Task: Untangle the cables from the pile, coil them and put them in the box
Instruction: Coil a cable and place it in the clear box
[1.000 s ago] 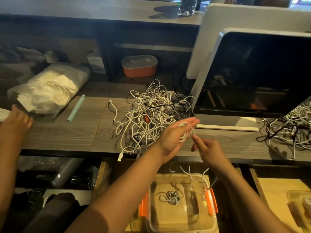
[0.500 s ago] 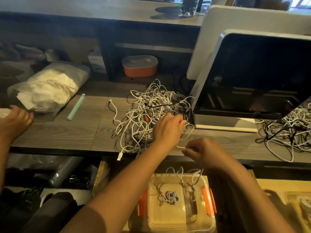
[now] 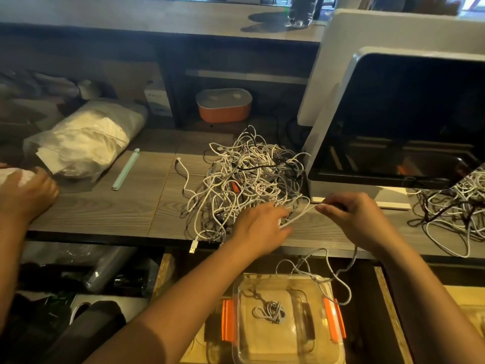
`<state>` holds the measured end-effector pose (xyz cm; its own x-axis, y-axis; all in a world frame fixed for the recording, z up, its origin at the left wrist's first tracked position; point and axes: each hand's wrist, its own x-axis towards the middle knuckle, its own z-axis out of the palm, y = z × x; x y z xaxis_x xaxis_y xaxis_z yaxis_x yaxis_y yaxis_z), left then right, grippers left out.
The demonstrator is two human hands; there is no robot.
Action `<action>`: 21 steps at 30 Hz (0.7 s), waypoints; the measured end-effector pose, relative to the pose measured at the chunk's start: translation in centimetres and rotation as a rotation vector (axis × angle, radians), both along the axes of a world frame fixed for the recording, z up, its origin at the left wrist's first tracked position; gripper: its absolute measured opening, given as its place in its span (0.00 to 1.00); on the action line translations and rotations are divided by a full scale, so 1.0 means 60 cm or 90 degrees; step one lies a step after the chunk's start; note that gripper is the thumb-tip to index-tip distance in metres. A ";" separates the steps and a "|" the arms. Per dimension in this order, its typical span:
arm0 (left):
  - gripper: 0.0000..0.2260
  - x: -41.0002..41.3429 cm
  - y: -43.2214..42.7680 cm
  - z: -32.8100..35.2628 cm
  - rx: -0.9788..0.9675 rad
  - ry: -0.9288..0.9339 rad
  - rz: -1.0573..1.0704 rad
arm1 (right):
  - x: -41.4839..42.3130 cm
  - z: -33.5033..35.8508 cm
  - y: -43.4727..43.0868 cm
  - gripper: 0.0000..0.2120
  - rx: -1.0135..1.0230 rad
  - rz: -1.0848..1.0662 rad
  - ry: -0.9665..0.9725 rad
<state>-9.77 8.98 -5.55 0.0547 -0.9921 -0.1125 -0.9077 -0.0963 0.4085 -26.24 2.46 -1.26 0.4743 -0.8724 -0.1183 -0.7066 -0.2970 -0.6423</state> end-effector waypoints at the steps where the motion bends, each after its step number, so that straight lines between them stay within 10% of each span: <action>1: 0.16 0.001 0.000 -0.001 0.031 0.025 0.005 | 0.001 -0.003 -0.001 0.03 0.004 0.004 0.000; 9: 0.16 -0.016 0.002 0.036 0.003 0.890 0.082 | 0.033 -0.065 0.027 0.21 0.143 -0.124 -0.107; 15: 0.09 -0.034 -0.028 0.050 -0.187 0.825 0.166 | 0.069 -0.066 0.059 0.16 0.156 0.093 0.027; 21: 0.12 -0.013 -0.053 0.008 -0.357 0.250 0.102 | 0.083 -0.050 0.071 0.07 0.109 0.137 -0.016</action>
